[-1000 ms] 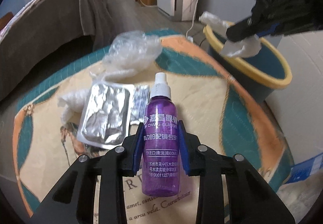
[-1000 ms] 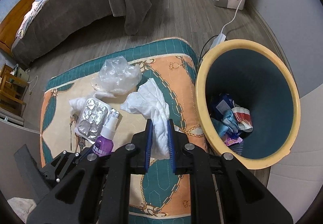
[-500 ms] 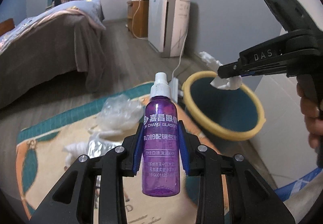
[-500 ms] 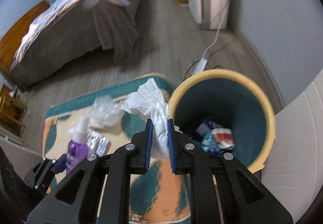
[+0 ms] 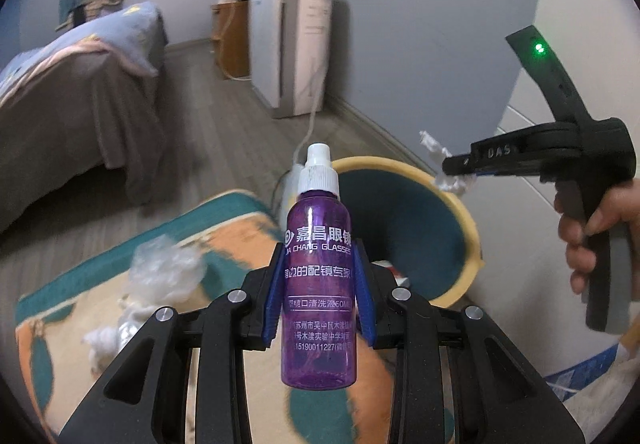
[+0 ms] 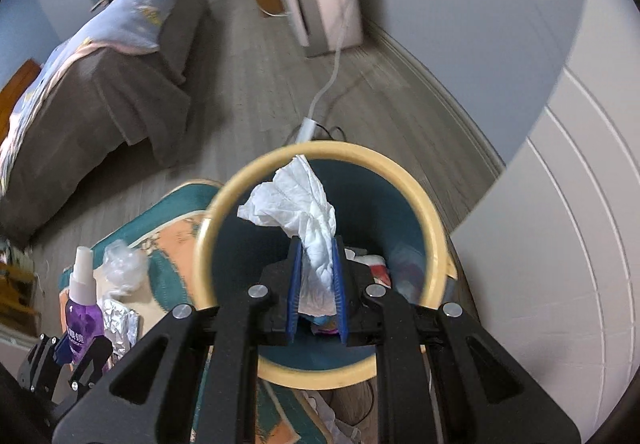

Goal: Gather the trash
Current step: 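Carry tissue and bottle over the wastebasket and open both tools to drop them, then move both tools back over the stool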

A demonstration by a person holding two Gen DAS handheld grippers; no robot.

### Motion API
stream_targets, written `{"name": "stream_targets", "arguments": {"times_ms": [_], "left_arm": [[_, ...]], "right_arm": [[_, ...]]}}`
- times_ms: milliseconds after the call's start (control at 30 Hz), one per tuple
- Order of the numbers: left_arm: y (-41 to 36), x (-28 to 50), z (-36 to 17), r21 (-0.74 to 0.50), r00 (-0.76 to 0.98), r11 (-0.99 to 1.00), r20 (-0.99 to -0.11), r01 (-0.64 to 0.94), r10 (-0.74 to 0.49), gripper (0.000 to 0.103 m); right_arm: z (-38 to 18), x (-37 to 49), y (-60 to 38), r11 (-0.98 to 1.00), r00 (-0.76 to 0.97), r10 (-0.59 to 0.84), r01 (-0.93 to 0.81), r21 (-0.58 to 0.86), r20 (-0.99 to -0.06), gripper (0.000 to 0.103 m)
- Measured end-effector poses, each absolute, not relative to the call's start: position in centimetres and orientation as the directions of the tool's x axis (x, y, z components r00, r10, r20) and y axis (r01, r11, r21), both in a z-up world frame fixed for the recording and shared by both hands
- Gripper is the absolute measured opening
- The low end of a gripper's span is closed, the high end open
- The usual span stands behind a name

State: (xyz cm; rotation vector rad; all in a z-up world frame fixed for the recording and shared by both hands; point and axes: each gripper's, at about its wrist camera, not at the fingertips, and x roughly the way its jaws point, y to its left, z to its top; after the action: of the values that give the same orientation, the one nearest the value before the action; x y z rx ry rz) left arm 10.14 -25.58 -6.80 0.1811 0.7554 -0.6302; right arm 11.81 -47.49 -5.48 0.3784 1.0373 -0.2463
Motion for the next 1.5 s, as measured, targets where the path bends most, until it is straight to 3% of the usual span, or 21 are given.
{"name": "stream_targets", "arguments": {"times_ms": [467, 600, 667, 733, 800, 933, 1367, 1500], "left_arm": [[-34.9, 13.5, -9.4, -0.017, 0.496, 0.736, -0.728, 0.676, -0.473, 0.035], [-34.5, 14.1, -9.2, -0.023, 0.520, 0.756, -0.713, 0.654, -0.471, 0.065], [-33.9, 14.1, -9.0, -0.039, 0.521, 0.762, -0.707, 0.646, -0.478, 0.069], [-33.1, 14.2, -9.0, -0.050, 0.522, 0.773, -0.709, 0.633, -0.473, 0.072], [-32.1, 14.3, -8.9, -0.054, 0.531, 0.788, -0.710, 0.614, -0.462, 0.080], [-29.5, 14.1, -8.5, -0.043, 0.560, 0.821, -0.710, 0.569, -0.426, 0.092], [-14.7, 14.0, -3.4, 0.074, 0.671, 0.920, -0.707, 0.385, -0.224, 0.096], [-10.1, 14.1, -2.0, 0.040, 0.690, 0.954, -0.699, 0.296, -0.185, 0.097]], "right_arm": [[-7.1, 11.4, -49.7, 0.869, 0.487, 0.048, 0.410, 0.276, -0.872, 0.018], [-7.1, 11.2, -50.2, 0.859, 0.490, 0.049, 0.424, 0.287, -0.870, 0.041], [-7.1, 11.2, -50.2, 0.857, 0.493, 0.050, 0.426, 0.291, -0.869, 0.054], [-7.0, 11.2, -50.1, 0.857, 0.499, 0.049, 0.424, 0.293, -0.865, 0.073], [-6.8, 11.3, -49.9, 0.860, 0.506, 0.047, 0.419, 0.292, -0.861, 0.087], [-6.4, 11.8, -48.9, 0.866, 0.508, 0.050, 0.406, 0.290, -0.860, 0.097], [-4.9, 14.1, -41.6, 0.926, 0.488, 0.041, 0.310, 0.217, -0.872, 0.097], [-4.5, 14.5, -38.4, 0.948, 0.478, 0.031, 0.264, 0.177, -0.878, 0.097]]}}
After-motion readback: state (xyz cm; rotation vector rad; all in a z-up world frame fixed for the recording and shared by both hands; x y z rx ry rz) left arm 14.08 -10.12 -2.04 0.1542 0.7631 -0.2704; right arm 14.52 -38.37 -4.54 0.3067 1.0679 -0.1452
